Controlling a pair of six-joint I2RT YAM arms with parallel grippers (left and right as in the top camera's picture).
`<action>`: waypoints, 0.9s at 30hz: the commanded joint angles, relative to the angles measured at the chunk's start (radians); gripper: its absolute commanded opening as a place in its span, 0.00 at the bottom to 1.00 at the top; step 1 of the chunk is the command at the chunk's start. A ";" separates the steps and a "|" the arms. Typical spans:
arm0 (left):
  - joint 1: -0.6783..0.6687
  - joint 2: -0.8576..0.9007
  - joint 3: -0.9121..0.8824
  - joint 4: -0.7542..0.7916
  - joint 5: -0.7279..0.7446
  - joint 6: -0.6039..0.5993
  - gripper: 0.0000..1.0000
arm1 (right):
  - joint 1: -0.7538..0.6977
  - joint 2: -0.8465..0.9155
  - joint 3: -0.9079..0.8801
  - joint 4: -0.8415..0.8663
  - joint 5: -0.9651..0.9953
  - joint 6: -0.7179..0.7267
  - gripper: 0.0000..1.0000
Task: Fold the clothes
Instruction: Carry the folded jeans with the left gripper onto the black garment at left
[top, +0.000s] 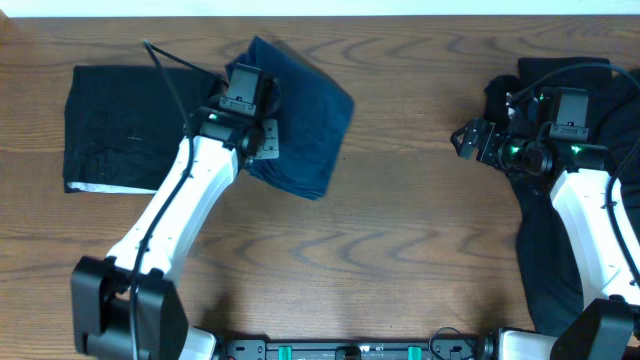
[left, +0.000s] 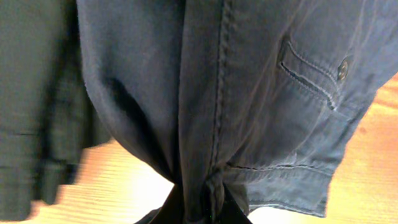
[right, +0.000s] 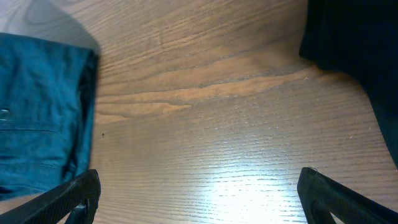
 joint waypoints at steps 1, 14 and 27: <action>0.001 -0.072 0.024 0.012 -0.153 0.034 0.06 | -0.007 0.000 0.003 -0.001 0.000 -0.005 0.99; 0.101 -0.165 0.024 0.083 -0.202 0.081 0.06 | -0.007 0.000 0.003 -0.001 0.000 -0.005 0.99; 0.254 -0.167 0.032 0.143 -0.200 -0.018 0.06 | -0.007 0.000 0.003 -0.001 0.000 -0.004 0.99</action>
